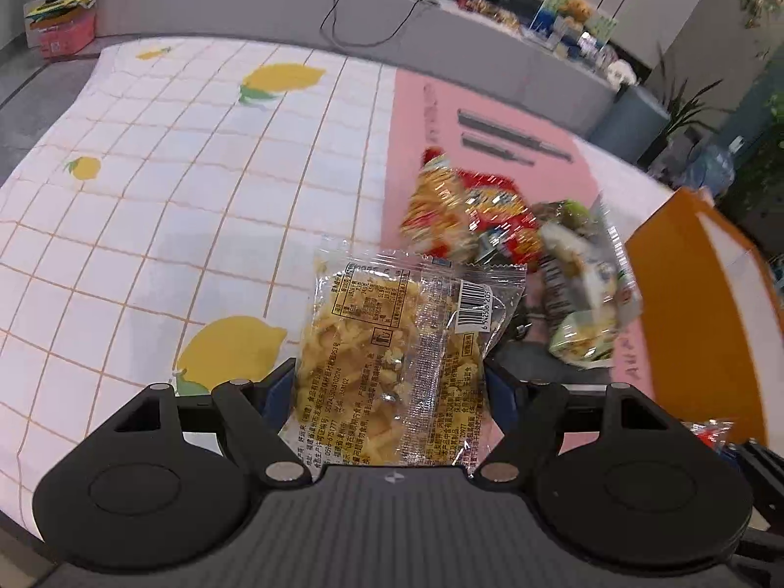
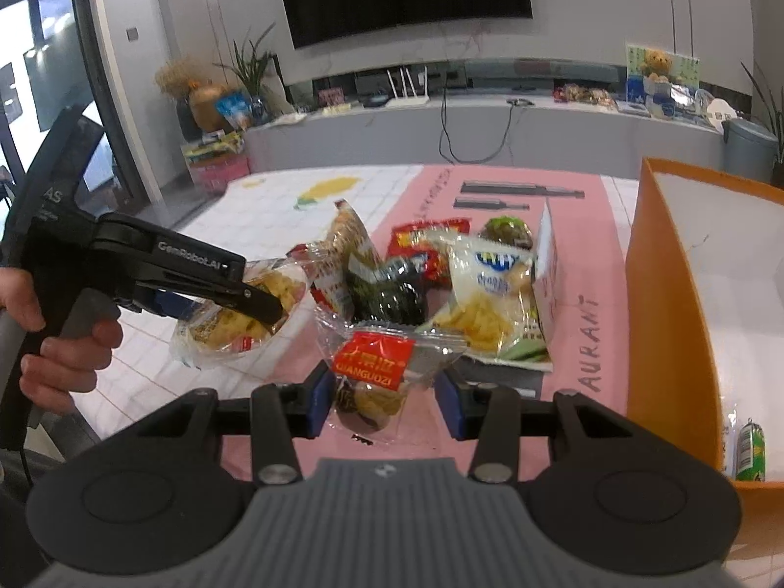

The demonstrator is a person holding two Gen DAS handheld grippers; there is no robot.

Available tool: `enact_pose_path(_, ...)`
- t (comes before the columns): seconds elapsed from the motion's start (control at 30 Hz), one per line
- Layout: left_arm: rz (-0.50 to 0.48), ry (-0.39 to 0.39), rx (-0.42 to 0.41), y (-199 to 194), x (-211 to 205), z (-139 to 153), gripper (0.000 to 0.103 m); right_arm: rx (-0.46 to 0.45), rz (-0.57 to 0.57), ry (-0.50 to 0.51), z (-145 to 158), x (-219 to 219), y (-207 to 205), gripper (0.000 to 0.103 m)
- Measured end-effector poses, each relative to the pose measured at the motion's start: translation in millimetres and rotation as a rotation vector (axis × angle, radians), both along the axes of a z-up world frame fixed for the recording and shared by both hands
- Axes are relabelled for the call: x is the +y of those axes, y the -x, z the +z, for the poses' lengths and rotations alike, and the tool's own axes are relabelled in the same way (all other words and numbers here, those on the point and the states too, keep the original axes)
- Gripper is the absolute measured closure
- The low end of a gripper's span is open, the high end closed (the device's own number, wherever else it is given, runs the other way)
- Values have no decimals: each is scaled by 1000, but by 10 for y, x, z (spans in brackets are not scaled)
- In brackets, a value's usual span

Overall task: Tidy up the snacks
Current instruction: 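Carry the red-labelled bag into the orange box and open the right gripper while the left lifts the pasta bag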

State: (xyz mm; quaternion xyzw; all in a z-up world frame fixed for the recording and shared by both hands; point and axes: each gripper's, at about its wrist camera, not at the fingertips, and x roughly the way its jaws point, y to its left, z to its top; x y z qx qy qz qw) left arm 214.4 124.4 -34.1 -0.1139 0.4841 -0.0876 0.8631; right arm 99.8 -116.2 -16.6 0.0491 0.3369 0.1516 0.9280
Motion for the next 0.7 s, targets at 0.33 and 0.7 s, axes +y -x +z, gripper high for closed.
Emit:
enact_pose_path(0.33,-42,101,-84,176,-102,354,15,-42,-19,-89,130,-118,41,59)
enact_pose_path(0.7,-142,211,-162,257,-528,678,15,-109,-174,-181,572,-741,211,59)
